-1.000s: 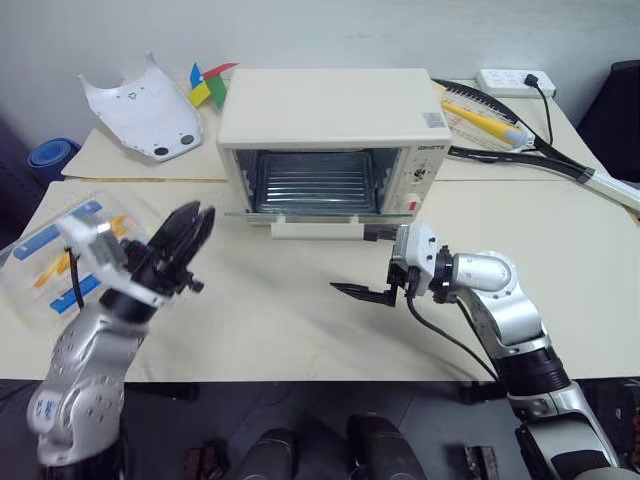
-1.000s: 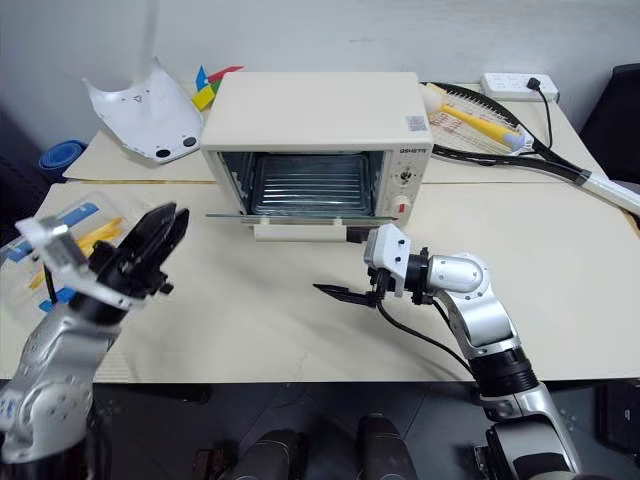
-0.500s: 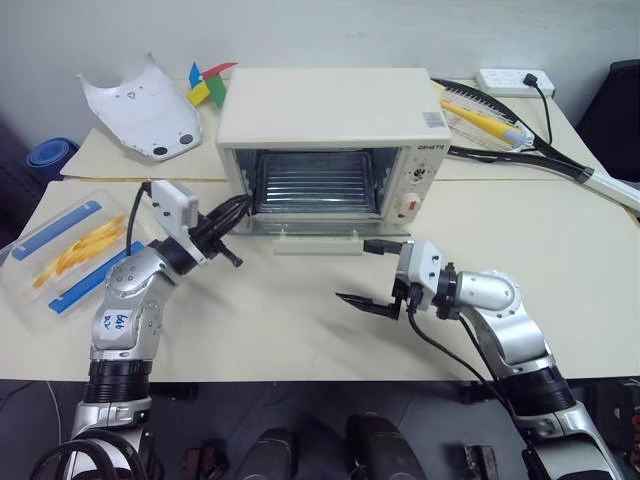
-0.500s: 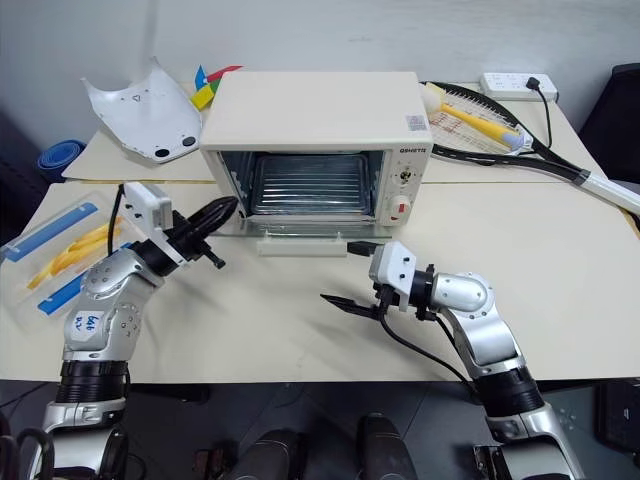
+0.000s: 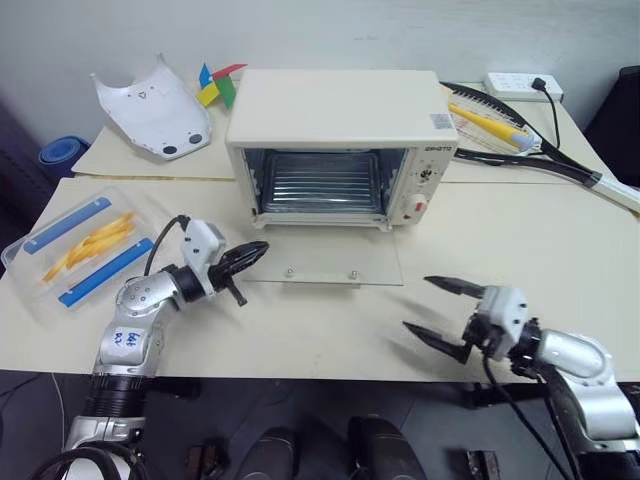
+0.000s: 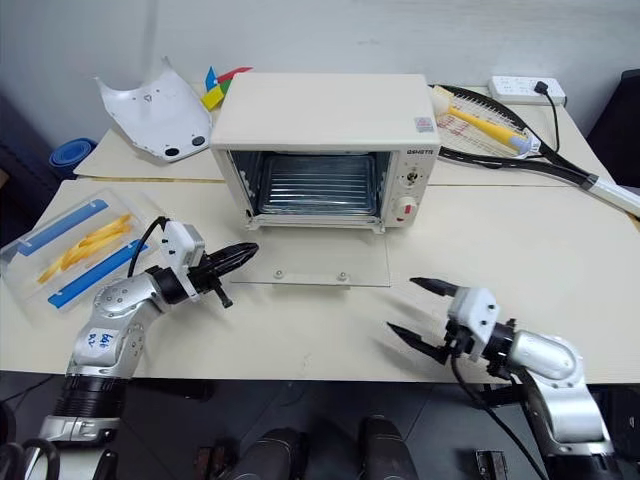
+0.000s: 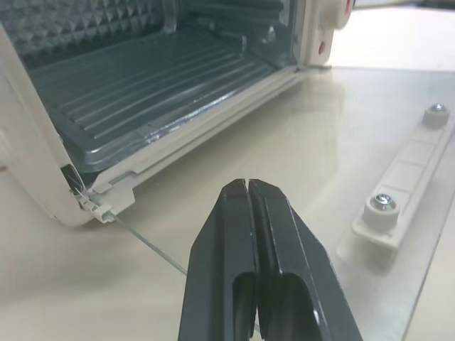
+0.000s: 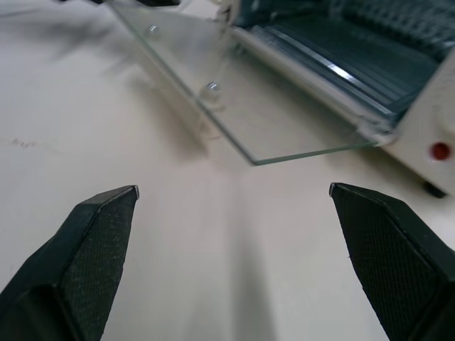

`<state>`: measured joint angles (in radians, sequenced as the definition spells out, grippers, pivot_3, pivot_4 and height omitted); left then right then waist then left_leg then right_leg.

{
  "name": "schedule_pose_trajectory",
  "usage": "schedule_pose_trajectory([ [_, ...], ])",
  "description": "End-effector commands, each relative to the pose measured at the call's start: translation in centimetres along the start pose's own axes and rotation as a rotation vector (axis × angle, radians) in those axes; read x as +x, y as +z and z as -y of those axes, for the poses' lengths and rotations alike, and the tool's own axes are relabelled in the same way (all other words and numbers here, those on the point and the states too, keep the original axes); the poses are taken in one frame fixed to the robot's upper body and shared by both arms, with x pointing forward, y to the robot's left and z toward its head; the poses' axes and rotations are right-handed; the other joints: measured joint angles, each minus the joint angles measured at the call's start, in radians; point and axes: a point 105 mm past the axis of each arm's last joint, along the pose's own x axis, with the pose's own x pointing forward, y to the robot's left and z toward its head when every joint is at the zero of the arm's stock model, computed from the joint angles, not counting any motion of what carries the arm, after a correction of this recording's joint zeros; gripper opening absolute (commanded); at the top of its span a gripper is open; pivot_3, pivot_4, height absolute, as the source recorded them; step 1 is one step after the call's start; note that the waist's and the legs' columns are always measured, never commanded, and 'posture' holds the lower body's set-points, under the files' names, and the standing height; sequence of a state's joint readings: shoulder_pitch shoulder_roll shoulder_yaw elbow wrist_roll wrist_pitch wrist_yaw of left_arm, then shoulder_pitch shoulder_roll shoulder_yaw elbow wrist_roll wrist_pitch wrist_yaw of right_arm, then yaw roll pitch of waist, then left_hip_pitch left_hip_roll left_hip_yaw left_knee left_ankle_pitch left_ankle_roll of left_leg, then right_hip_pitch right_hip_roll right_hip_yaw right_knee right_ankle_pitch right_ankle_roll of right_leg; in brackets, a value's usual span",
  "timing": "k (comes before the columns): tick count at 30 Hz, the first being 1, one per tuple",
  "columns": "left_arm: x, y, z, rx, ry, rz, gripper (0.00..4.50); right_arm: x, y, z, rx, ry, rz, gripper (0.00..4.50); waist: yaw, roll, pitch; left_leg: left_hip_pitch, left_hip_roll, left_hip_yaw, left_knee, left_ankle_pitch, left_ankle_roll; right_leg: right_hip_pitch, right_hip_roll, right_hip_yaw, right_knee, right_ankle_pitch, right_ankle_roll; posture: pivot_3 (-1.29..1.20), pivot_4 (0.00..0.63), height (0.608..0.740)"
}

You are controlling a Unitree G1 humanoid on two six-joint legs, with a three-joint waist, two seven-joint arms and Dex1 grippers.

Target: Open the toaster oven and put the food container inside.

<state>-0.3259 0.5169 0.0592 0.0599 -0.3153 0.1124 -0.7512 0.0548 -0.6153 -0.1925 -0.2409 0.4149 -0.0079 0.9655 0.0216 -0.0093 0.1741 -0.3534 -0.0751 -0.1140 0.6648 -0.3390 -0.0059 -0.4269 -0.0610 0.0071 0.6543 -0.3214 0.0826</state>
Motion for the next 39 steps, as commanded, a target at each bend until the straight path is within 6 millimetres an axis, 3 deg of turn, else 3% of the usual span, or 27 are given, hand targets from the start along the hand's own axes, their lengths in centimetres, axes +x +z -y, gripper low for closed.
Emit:
schedule_pose_trajectory([
  [1, -0.3, -0.6, 0.8, 0.030, -0.009, -0.018, 0.06, -0.5, 1.4, 0.4, -0.029, 0.010, 0.026, 4.50, 0.000, 0.000, 0.000, 0.000, 0.000, 0.000, 0.000, 0.000, 0.000, 0.000, 0.000, 0.000, 0.000, 0.000, 0.000, 0.00, 0.150, 0.740],
  [6, -1.5, -1.0, 1.2, -0.021, 0.053, -0.015, 0.06, 0.5, 1.5, 1.5, -0.043, 0.003, 0.091, 4.50, -0.001, 0.000, 0.000, 0.000, 0.000, 0.000, 0.000, 0.000, 0.000, 0.000, 0.000, 0.000, -0.001, 0.000, 0.000, 0.00, 0.150, 0.740],
  [10, -5.4, 0.8, 1.1, -0.115, 0.194, 0.109, 0.99, 2.0, 2.0, 1.7, 0.015, 0.042, 0.190, 4.50, -0.010, 0.000, 0.000, 0.001, 0.001, 0.001, -0.002, 0.000, 0.000, 0.000, 0.001, 0.001, 0.000, 0.000, 0.000, 0.00, 0.150, 0.740],
  [14, -11.3, 1.5, 1.0, -0.185, 0.423, 0.182, 2.12, 3.5, 3.1, 1.3, 0.022, 0.098, 0.286, 4.50, -0.019, 0.000, 0.000, 0.000, 0.002, 0.001, -0.002, -0.001, 0.000, 0.000, 0.001, 0.000, -0.001, 0.000, 0.000, 0.00, 0.150, 0.740],
  [15, -14.8, 0.9, 0.9, -0.225, 0.559, 0.181, 2.44, 4.6, 3.9, 1.0, -0.010, 0.110, 0.337, 4.50, -0.026, 0.000, 0.000, 0.000, 0.002, 0.001, -0.002, -0.001, 0.000, 0.000, 0.001, 0.000, -0.001, 0.000, 0.000, 0.00, 0.150, 0.740],
  [18, -22.7, -0.1, 1.6, -0.292, 0.870, 0.151, 3.30, 6.6, 5.7, -0.2, -0.056, 0.160, 0.436, 4.50, -0.034, 0.000, 0.000, 0.002, 0.004, 0.004, -0.002, -0.003, 0.001, 0.001, 0.001, 0.001, -0.002, 0.000, 0.000, 0.00, 0.150, 0.740],
  [21, -27.2, -1.3, 2.3, -0.373, 1.059, 0.129, 4.14, 7.3, 6.1, -1.2, -0.070, 0.203, 0.471, 4.50, -0.006, -0.001, 0.001, 0.001, 0.004, 0.003, 0.000, -0.003, 0.001, 0.001, 0.001, -0.001, -0.002, 0.000, -0.001, 0.00, 0.150, 0.740],
  [24, -31.2, -2.2, 2.5, -0.440, 1.221, 0.125, 4.46, 7.9, 6.1, -2.0, -0.084, 0.251, 0.481, 4.50, 0.005, -0.001, 0.001, 0.002, 0.002, 0.001, 0.002, -0.004, 0.003, 0.006, 0.000, -0.001, -0.006, 0.000, -0.001, 0.00, 0.150, 0.740],
  [26, -32.1, -1.7, 1.4, -0.451, 1.264, 0.151, 4.46, 8.0, 6.2, -2.2, -0.097, 0.264, 0.479, 4.50, 0.006, -0.001, 0.000, 0.004, 0.003, -0.001, 0.002, -0.005, 0.005, 0.010, 0.001, -0.002, -0.010, 0.000, -0.001, 0.00, 0.150, 0.740],
  [32, -31.1, 0.9, -4.2, -0.452, 1.237, 0.113, 4.46, 7.9, 6.2, -2.0, -0.105, 0.255, 0.452, 4.50, 0.005, -0.002, 0.000, 0.008, 0.002, -0.005, 0.001, -0.006, 0.004, 0.015, 0.001, -0.004, -0.010, 0.000, -0.001, 0.00, 0.150, 0.740],
  [34, -30.9, 1.3, -5.8, -0.471, 1.233, 0.065, 4.46, 7.9, 6.1, -2.0, -0.110, 0.250, 0.445, 4.50, -0.001, -0.002, 0.000, 0.010, 0.002, -0.004, -0.001, -0.007, 0.004, 0.016, 0.001, -0.004, -0.011, 0.000, -0.001, 0.00, 0.150, 0.740],
  [37, -31.8, 0.4, -8.6, -0.641, 1.322, -0.050, 4.46, 7.8, 6.2, -1.8, -0.124, 0.231, 0.435, 4.50, -0.015, -0.001, 0.000, 0.014, 0.002, -0.001, -0.004, -0.007, 0.004, 0.015, 0.001, -0.001, -0.009, -0.001, -0.002, 0.00, 0.150, 0.740],
  [39, -31.1, 1.0, -10.2, -0.667, 1.281, -0.069, 4.46, 7.8, 6.3, -1.6, -0.130, 0.211, 0.431, 4.50, -0.024, -0.001, 0.000, 0.015, 0.003, -0.002, -0.004, -0.008, 0.003, 0.015, 0.002, -0.001, -0.007, -0.001, -0.002, 0.00, 0.150, 0.740],
])
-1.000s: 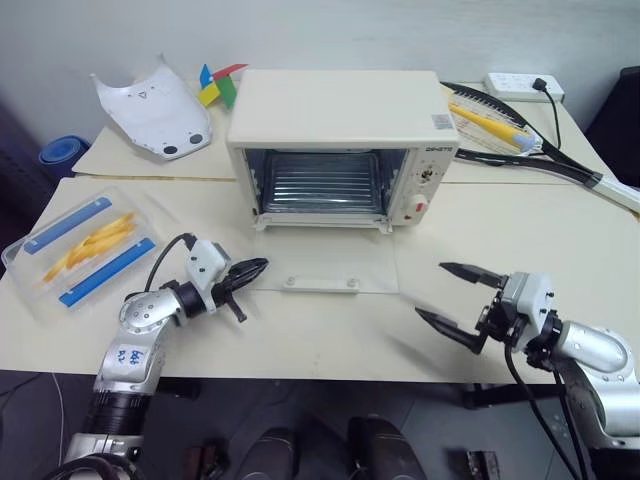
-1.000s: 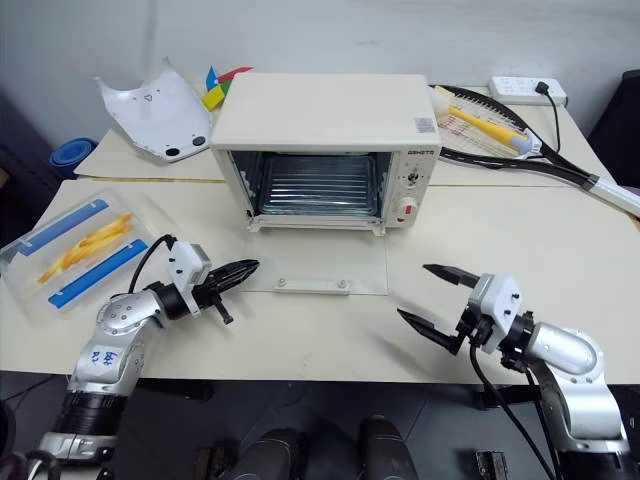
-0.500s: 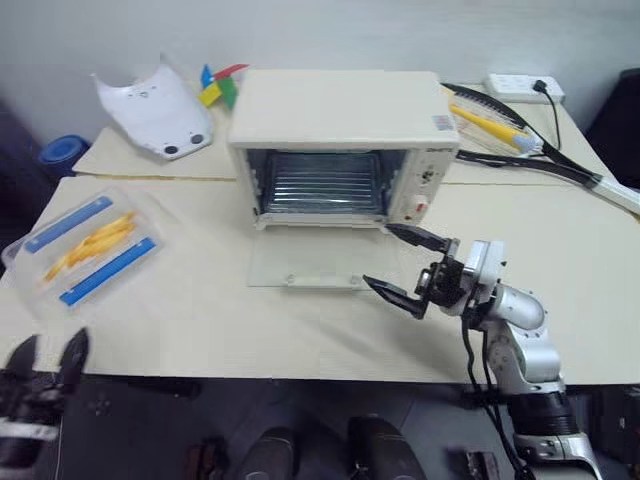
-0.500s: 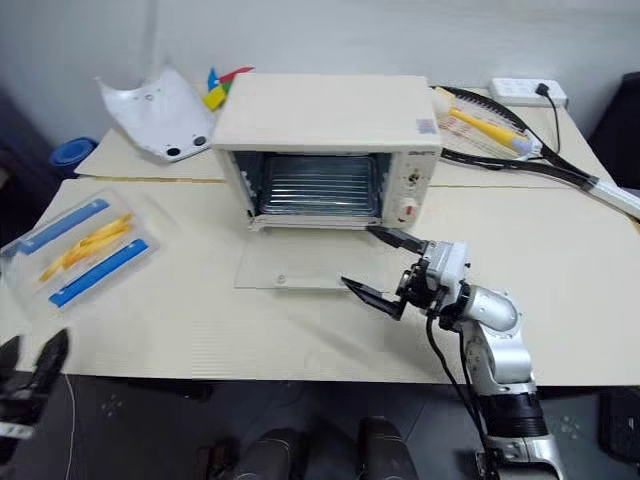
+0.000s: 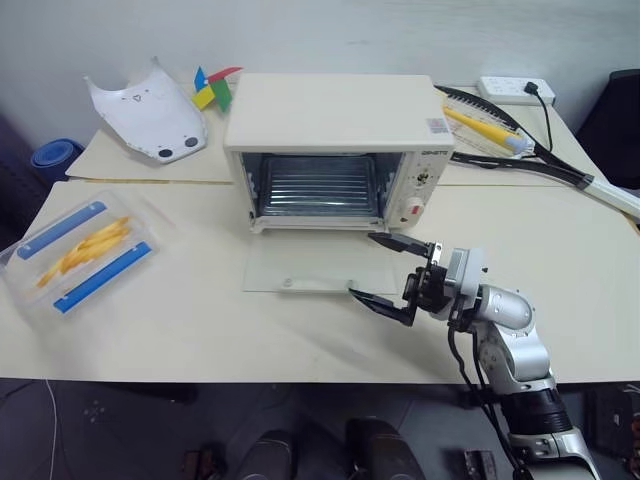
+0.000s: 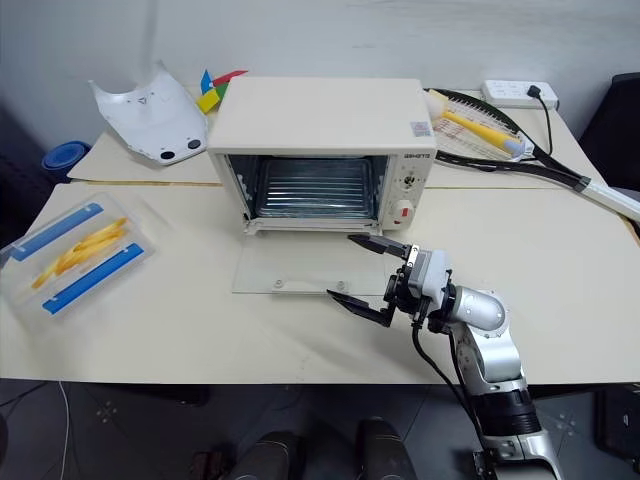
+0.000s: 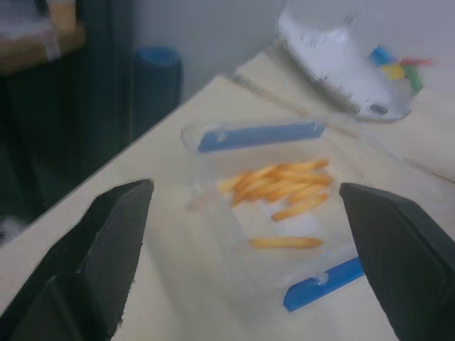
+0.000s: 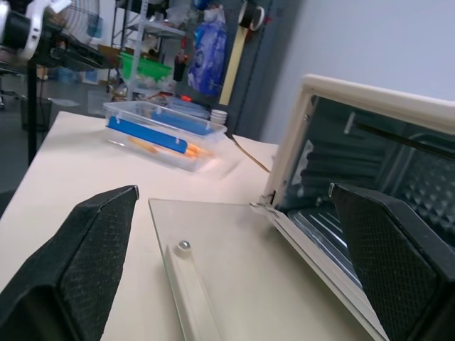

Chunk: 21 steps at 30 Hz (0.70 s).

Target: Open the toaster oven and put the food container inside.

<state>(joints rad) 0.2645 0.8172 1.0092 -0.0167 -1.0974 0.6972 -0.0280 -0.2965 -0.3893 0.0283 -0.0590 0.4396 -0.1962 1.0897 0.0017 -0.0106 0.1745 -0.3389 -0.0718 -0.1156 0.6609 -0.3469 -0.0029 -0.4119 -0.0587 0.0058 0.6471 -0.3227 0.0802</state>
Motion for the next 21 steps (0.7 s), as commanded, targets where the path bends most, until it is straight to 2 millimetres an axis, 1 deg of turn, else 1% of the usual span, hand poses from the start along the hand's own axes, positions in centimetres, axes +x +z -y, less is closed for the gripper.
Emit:
schedule_pose_trajectory([
  [1, 1.7, 1.1, -0.7, -0.047, 0.046, -0.090, 4.46, 0.0, 1.3, 0.5, -0.064, -0.028, 0.013, 4.50, -0.005, 0.000, 0.000, 0.000, 0.000, 0.000, 0.000, 0.000, 0.000, -0.001, 0.001, 0.000, 0.000, 0.000, 0.000, 0.00, 0.150, 0.740],
  [4, 3.7, 0.6, -1.1, -0.015, 0.103, -0.186, 4.46, 0.0, 1.6, 0.5, -0.073, -0.037, 0.016, 4.50, -0.006, 0.000, 0.000, 0.000, 0.000, 0.001, 0.000, 0.000, -0.001, -0.001, 0.000, 0.000, 0.001, 0.000, 0.000, 0.00, 0.150, 0.740],
  [6, 4.9, 0.2, -0.5, 0.006, 0.075, -0.217, 4.46, 0.2, 1.8, 0.5, -0.076, -0.038, 0.021, 4.50, -0.005, 0.001, 0.000, 0.001, -0.001, 0.001, -0.001, 0.000, -0.001, -0.001, 0.000, 0.001, 0.002, 0.000, 0.000, 0.00, 0.150, 0.740],
  [7, 5.5, -0.1, 0.0, -0.012, 0.047, -0.227, 4.46, 0.3, 1.9, 0.4, -0.077, -0.037, 0.022, 4.50, -0.006, 0.001, 0.000, 0.001, 0.000, 0.002, -0.001, 0.000, -0.001, -0.002, 0.000, 0.001, 0.001, 0.000, 0.000, 0.00, 0.150, 0.740],
  [9, 6.4, -0.8, 0.2, -0.013, 0.033, -0.257, 4.46, 0.6, 2.0, 0.2, -0.079, -0.027, 0.025, 4.50, -0.006, 0.001, 0.000, 0.000, 0.000, 0.002, -0.001, 0.000, -0.001, -0.002, 0.000, 0.001, 0.001, 0.000, 0.000, 0.00, 0.150, 0.740],
  [12, 6.9, -1.8, -0.5, 0.000, 0.074, -0.315, 4.46, 0.8, 2.0, 0.1, -0.077, -0.018, 0.026, 4.50, -0.009, 0.000, 0.000, 0.000, 0.000, 0.002, -0.001, 0.000, -0.001, -0.003, 0.000, 0.001, 0.001, 0.000, 0.000, 0.00, 0.150, 0.740],
  [15, 7.3, -1.8, -0.6, 0.023, 0.096, -0.324, 3.91, 0.8, 2.1, 0.1, -0.082, -0.023, 0.021, 4.50, -0.008, 0.000, 0.000, -0.001, 0.000, 0.002, -0.002, 0.000, -0.001, -0.004, 0.000, 0.001, 0.001, 0.000, 0.000, 0.00, 0.150, 0.740],
  [21, 7.5, -1.1, 0.1, 0.011, 0.072, -0.317, 2.08, 0.6, 1.9, 0.0, -0.088, -0.035, 0.004, 4.50, -0.004, 0.000, 0.000, -0.001, 0.000, 0.002, -0.001, 0.000, -0.001, -0.004, 0.000, 0.001, 0.001, 0.000, 0.000, 0.00, 0.150, 0.740],
])
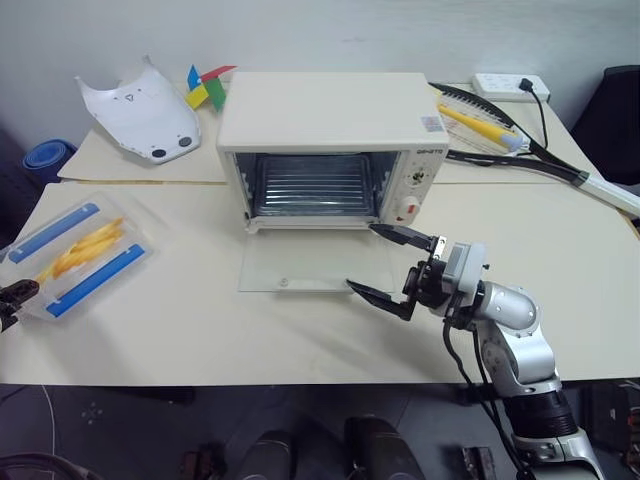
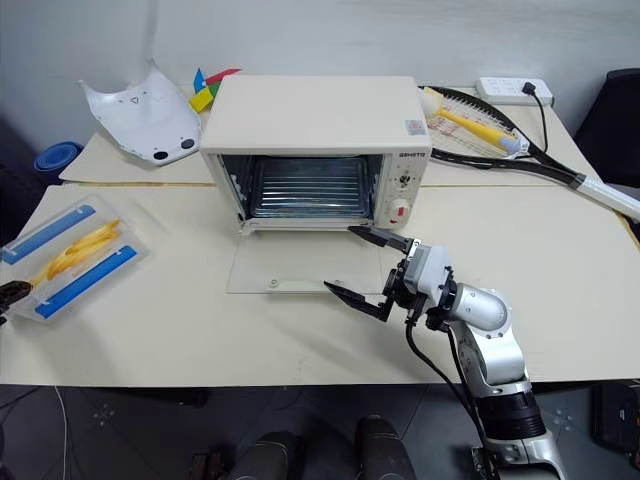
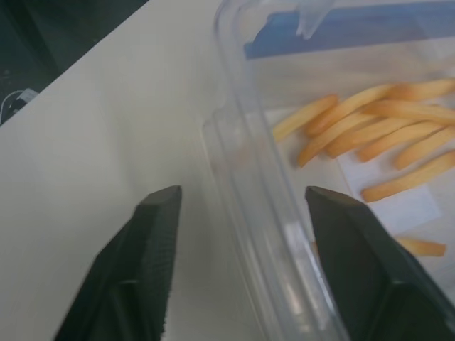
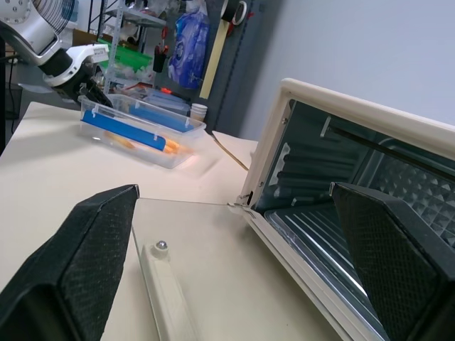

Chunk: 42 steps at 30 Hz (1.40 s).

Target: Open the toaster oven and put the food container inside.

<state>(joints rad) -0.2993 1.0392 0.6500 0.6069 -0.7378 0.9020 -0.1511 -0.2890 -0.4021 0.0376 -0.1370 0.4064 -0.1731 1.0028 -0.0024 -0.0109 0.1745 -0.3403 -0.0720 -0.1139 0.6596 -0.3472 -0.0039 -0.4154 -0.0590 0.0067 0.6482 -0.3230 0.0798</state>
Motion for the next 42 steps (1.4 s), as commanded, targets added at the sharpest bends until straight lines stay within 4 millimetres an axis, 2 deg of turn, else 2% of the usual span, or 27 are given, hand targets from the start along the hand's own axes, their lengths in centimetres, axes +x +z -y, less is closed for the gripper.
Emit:
schedule_pose_trajectory([
  [1, -1.1, 1.9, 0.0, 0.023, 0.000, 0.041, 1.76, 0.0, 0.9, -0.2, -0.039, 0.001, 0.017, 4.50, -0.001, 0.000, 0.000, 0.000, 0.000, 0.000, 0.000, 0.000, 0.000, 0.000, 0.000, 0.000, 0.000, 0.000, 0.000, 0.00, 0.150, 0.740],
  [6, -1.5, 1.9, -0.3, 0.061, 0.022, 0.023, 0.41, -0.2, 0.8, 0.1, -0.040, -0.009, 0.008, 4.50, -0.004, 0.000, 0.000, 0.000, 0.000, 0.000, 0.000, 0.000, 0.000, -0.001, 0.000, 0.000, 0.002, 0.000, 0.000, 0.00, 0.150, 0.740],
  [8, -1.7, 2.0, 0.0, 0.068, 0.014, 0.026, 0.10, -0.3, 0.7, 0.2, -0.039, -0.009, 0.003, 4.50, -0.004, 0.000, 0.000, 0.000, 0.000, 0.001, 0.000, 0.000, -0.001, -0.001, 0.000, 0.001, 0.003, 0.000, 0.000, 0.00, 0.150, 0.740],
  [11, -2.4, 2.3, 1.5, 0.122, -0.033, 0.028, 0.10, -0.7, 0.6, 0.4, -0.040, -0.010, -0.013, 4.50, -0.002, 0.000, 0.000, 0.000, 0.000, 0.001, 0.000, 0.000, -0.001, -0.001, 0.000, 0.001, 0.003, 0.000, 0.000, 0.00, 0.150, 0.740],
  [14, -3.9, 2.7, 4.4, 0.194, -0.126, 0.029, 0.10, -1.8, 0.1, 0.9, -0.038, -0.020, -0.054, 4.50, -0.001, -0.001, 0.000, -0.001, 0.000, 0.000, 0.000, 0.000, -0.001, -0.002, 0.000, 0.001, 0.003, 0.000, 0.000, 0.00, 0.150, 0.740],
  [20, -5.6, 1.3, 9.0, 0.302, -0.213, -0.039, 0.10, -3.8, -0.5, 1.3, -0.036, -0.049, -0.125, 4.50, 0.002, -0.001, 0.001, -0.003, 0.000, -0.001, 0.000, 0.000, 0.001, -0.002, -0.001, 0.000, 0.000, 0.000, 0.000, 0.00, 0.150, 0.740],
  [24, -5.8, -0.3, 14.6, 0.363, -0.374, -0.068, 0.10, -4.7, -0.8, 1.0, -0.029, -0.065, -0.151, 4.50, 0.002, 0.000, 0.001, -0.003, 0.000, -0.001, 0.002, 0.000, 0.000, -0.002, 0.000, 0.000, 0.001, 0.000, 0.000, 0.00, 0.150, 0.740],
  [29, -5.7, -1.8, 21.0, 0.479, -0.492, -0.074, 0.10, -5.0, -0.8, 0.9, -0.033, -0.087, -0.159, 4.50, 0.003, -0.001, 0.001, -0.003, -0.001, 0.000, 0.005, 0.000, -0.001, -0.002, 0.000, 0.000, 0.005, 0.000, 0.000, 0.00, 0.150, 0.740],
  [31, -5.4, -3.2, 23.7, 0.506, -0.549, -0.104, 0.10, -5.2, -0.7, 1.0, -0.040, -0.113, -0.164, 4.50, 0.001, -0.001, 0.001, -0.003, -0.001, 0.000, 0.005, 0.001, -0.001, -0.002, 0.000, 0.000, 0.005, 0.000, 0.000, 0.00, 0.150, 0.740],
  [36, -5.1, -5.0, 27.4, 0.512, -0.624, -0.126, 0.10, -5.9, -0.4, 0.7, -0.051, -0.159, -0.177, 4.50, -0.001, -0.001, 0.001, -0.004, 0.000, 0.001, 0.005, 0.001, -0.001, -0.004, 0.000, 0.001, 0.005, 0.000, 0.000, 0.00, 0.150, 0.740],
  [39, -4.8, -5.5, 29.4, 0.490, -0.643, -0.133, 0.10, -6.1, -0.3, 0.3, -0.052, -0.182, -0.181, 4.50, 0.004, -0.002, 0.001, -0.011, 0.000, 0.001, 0.008, 0.002, -0.003, -0.011, 0.000, 0.000, 0.008, 0.000, 0.000, 0.00, 0.150, 0.740],
  [42, -4.5, -5.7, 30.5, 0.473, -0.654, -0.134, 0.10, -6.0, -0.2, 0.2, -0.055, -0.199, -0.182, 4.50, 0.002, -0.001, 0.001, -0.014, -0.001, 0.001, 0.011, 0.002, -0.004, -0.013, 0.000, 0.000, 0.009, 0.000, 0.001, 0.00, 0.150, 0.740],
])
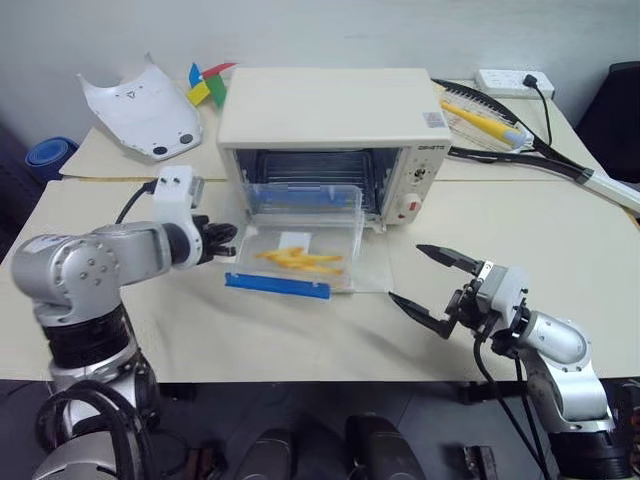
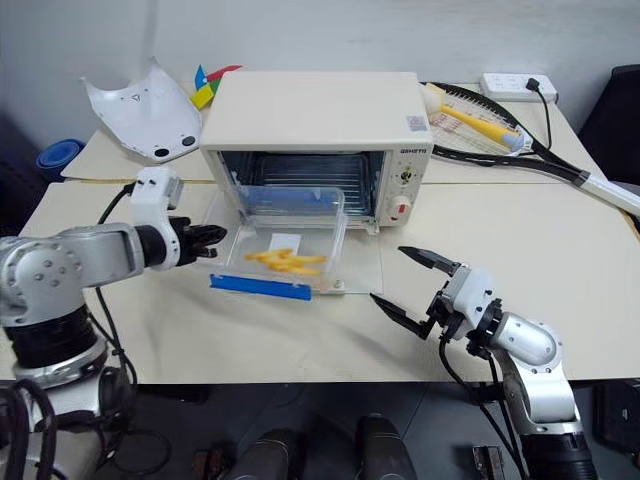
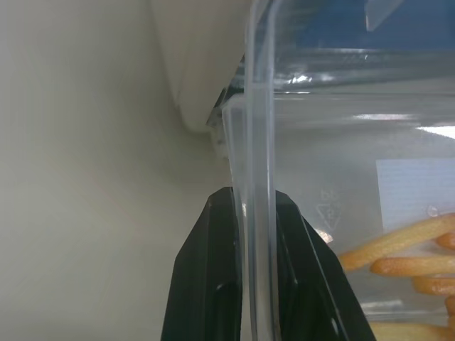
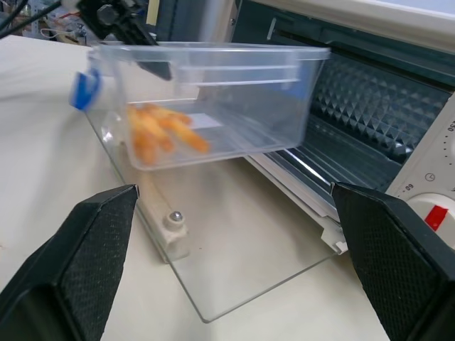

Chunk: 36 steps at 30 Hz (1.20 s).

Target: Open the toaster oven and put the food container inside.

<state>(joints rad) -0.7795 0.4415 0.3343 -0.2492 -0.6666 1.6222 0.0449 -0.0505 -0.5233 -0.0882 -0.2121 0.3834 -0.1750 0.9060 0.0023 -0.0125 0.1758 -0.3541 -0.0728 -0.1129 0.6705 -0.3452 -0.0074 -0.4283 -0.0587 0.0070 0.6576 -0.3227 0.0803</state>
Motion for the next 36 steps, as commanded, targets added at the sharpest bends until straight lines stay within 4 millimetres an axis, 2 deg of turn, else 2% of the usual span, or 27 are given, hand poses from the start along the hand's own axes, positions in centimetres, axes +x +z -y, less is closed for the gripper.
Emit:
schedule_pose_trajectory([
  [1, 0.3, 1.4, 0.2, 0.000, 0.011, 0.052, 0.10, 0.0, 1.4, 0.2, -0.045, -0.029, 0.038, 4.50, -0.004, 0.000, 0.000, 0.000, 0.000, 0.000, 0.000, 0.000, 0.000, 0.000, 0.000, 0.000, 0.000, 0.000, 0.000, 0.00, 0.150, 0.740],
  [2, 0.4, 1.5, 0.2, -0.001, 0.011, 0.053, 0.10, 0.0, 1.4, 0.2, -0.046, -0.032, 0.038, 4.50, -0.004, 0.000, 0.000, 0.001, 0.000, 0.000, 0.000, 0.000, 0.000, 0.000, 0.000, 0.000, 0.001, 0.000, 0.000, 0.00, 0.150, 0.740],
  [8, 0.6, 2.7, 0.8, -0.029, -0.046, 0.125, 2.02, -0.1, 1.6, 0.5, -0.050, -0.052, 0.035, 4.50, -0.002, 0.000, 0.000, 0.001, 0.000, 0.000, -0.001, 0.001, -0.001, 0.000, 0.000, 0.000, 0.001, 0.000, 0.000, 0.00, 0.150, 0.740],
  [11, -0.9, 4.8, 0.8, 0.013, -0.094, 0.266, 2.95, -0.2, 2.3, 1.1, -0.046, -0.088, 0.037, 4.50, -0.002, 0.000, 0.000, 0.001, 0.000, 0.000, -0.001, 0.001, -0.001, 0.000, 0.000, 0.000, 0.001, 0.000, 0.000, 0.00, 0.150, 0.740],
  [13, -2.1, 5.4, 1.1, 0.039, -0.160, 0.301, 2.95, -0.3, 3.1, 1.3, -0.021, -0.104, 0.054, 4.50, -0.005, 0.000, 0.000, 0.000, 0.000, 0.000, -0.001, 0.001, -0.001, -0.001, 0.000, 0.000, 0.001, 0.000, 0.000, 0.00, 0.150, 0.740],
  [16, -5.0, 3.7, 1.2, 0.230, -0.311, 0.246, 2.95, -0.4, 3.3, -0.5, 0.076, 0.005, 0.008, 4.50, -0.013, 0.001, 0.000, 0.001, 0.001, 0.001, -0.003, 0.001, -0.002, -0.002, 0.001, 0.001, 0.001, 0.000, 0.000, 0.00, 0.150, 0.740],
  [17, -6.1, 3.1, 1.3, 0.299, -0.376, 0.236, 2.99, -0.3, 3.1, -1.2, 0.105, 0.048, -0.021, 4.12, -0.017, 0.001, 0.000, 0.002, 0.001, 0.001, -0.005, 0.001, -0.002, -0.002, 0.001, 0.001, 0.001, 0.000, -0.001, 0.00, 0.150, 0.740],
  [19, -7.8, 2.1, 1.0, 0.382, -0.496, 0.248, 2.57, -0.2, 2.4, -2.5, 0.148, 0.130, -0.089, 3.57, -0.011, 0.001, 0.000, 0.002, 0.002, 0.000, -0.006, 0.001, -0.002, -0.001, 0.001, 0.000, -0.001, -0.001, -0.001, 0.00, 0.150, 0.740],
  [22, -9.2, -0.5, 0.1, 0.568, -0.643, 0.258, 1.76, 0.5, 1.1, -4.0, 0.186, 0.204, -0.153, 2.54, -0.002, 0.002, 0.001, 0.002, 0.002, 0.000, -0.005, 0.001, -0.001, 0.001, 0.000, 0.000, -0.004, -0.001, -0.002, 0.00, 0.150, 0.740],
  [24, -8.6, -2.3, -1.0, 0.579, -0.656, 0.209, 1.10, 1.0, -0.1, -5.0, 0.181, 0.253, -0.198, 1.82, 0.006, 0.002, 0.001, 0.002, 0.002, 0.000, -0.005, 0.002, -0.001, 0.002, -0.001, -0.001, -0.005, -0.001, -0.002, 0.00, 0.150, 0.740],
  [27, -7.7, -6.3, -1.3, 0.683, -0.731, 0.074, 0.15, 2.0, -1.5, -6.0, 0.180, 0.307, -0.237, 0.80, 0.016, 0.002, 0.001, 0.001, 0.001, -0.001, -0.005, 0.002, 0.000, 0.002, -0.001, -0.001, -0.005, -0.001, -0.002, 0.00, 0.150, 0.740],
  [29, -6.5, -7.2, -0.9, 0.668, -0.751, 0.096, 0.00, 3.2, -1.8, -6.4, 0.169, 0.319, -0.229, 0.10, 0.020, 0.002, 0.001, 0.001, 0.000, -0.001, -0.006, 0.002, 0.001, 0.002, -0.002, -0.001, -0.005, -0.001, -0.002, 0.00, 0.150, 0.740],
  [31, -4.9, -7.6, -0.8, 0.679, -0.727, 0.134, 0.00, 4.6, -2.1, -5.9, 0.144, 0.284, -0.220, 0.04, 0.022, 0.002, 0.001, 0.000, 0.000, -0.001, -0.005, 0.002, 0.002, 0.001, -0.002, -0.001, -0.005, -0.001, -0.001, 0.00, 0.150, 0.740],
  [34, -2.1, -6.8, 0.0, 0.643, -0.659, 0.299, 0.00, 6.1, -2.8, -3.8, 0.072, 0.186, -0.228, 0.04, 0.024, 0.002, 0.001, -0.001, -0.001, -0.001, -0.003, 0.002, 0.002, 0.001, -0.002, -0.002, -0.004, 0.000, -0.001, 0.00, 0.150, 0.740],
  [36, -1.1, -6.6, 0.5, 0.610, -0.638, 0.360, 0.00, 6.5, -2.9, -2.9, 0.036, 0.156, -0.228, 0.04, 0.022, 0.001, 0.001, -0.001, -0.001, -0.001, -0.003, 0.002, 0.002, 0.000, -0.002, -0.001, -0.004, 0.000, 0.000, 0.00, 0.150, 0.740],
])
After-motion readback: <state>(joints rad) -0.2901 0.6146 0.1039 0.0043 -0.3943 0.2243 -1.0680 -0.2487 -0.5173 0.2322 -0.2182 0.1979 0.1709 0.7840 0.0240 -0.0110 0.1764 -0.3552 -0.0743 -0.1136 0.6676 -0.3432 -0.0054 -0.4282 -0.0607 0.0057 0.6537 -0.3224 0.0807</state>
